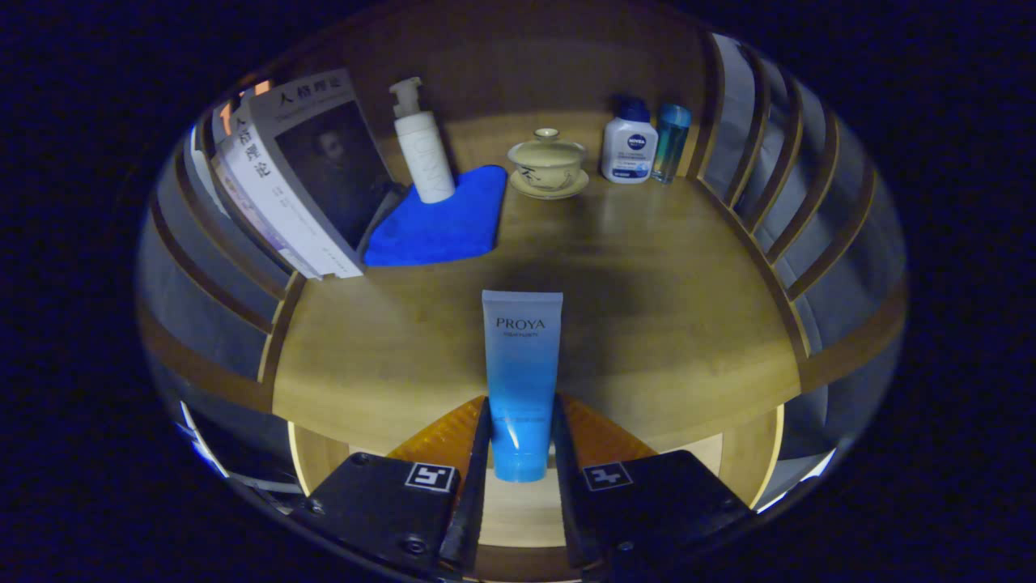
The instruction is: Pull open the drawer, take out the items inside it, and place them on the countertop above the cabinet.
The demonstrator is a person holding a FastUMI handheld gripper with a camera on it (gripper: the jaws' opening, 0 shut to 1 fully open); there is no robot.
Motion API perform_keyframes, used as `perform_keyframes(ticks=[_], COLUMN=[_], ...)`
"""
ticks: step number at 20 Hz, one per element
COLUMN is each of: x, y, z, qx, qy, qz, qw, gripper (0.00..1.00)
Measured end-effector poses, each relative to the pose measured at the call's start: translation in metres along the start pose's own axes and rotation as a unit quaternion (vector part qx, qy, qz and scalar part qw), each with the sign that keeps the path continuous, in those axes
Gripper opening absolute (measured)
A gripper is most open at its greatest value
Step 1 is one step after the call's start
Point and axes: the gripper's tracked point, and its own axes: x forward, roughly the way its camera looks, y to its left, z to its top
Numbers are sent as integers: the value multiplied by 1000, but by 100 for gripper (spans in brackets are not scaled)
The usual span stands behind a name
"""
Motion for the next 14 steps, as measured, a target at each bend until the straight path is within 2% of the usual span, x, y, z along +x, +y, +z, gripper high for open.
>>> perform_keyframes(ticks=[4, 8, 12, 14], x=[10, 13, 3, -8], y=[-4, -6, -7, -4], z=[0, 5, 13, 16], qx=[4, 9, 10, 8], qy=[12, -4, -35, -55], qz=[-2, -5, -9, -5], qw=[1000, 1000, 999, 998], gripper=[44, 44, 53, 61])
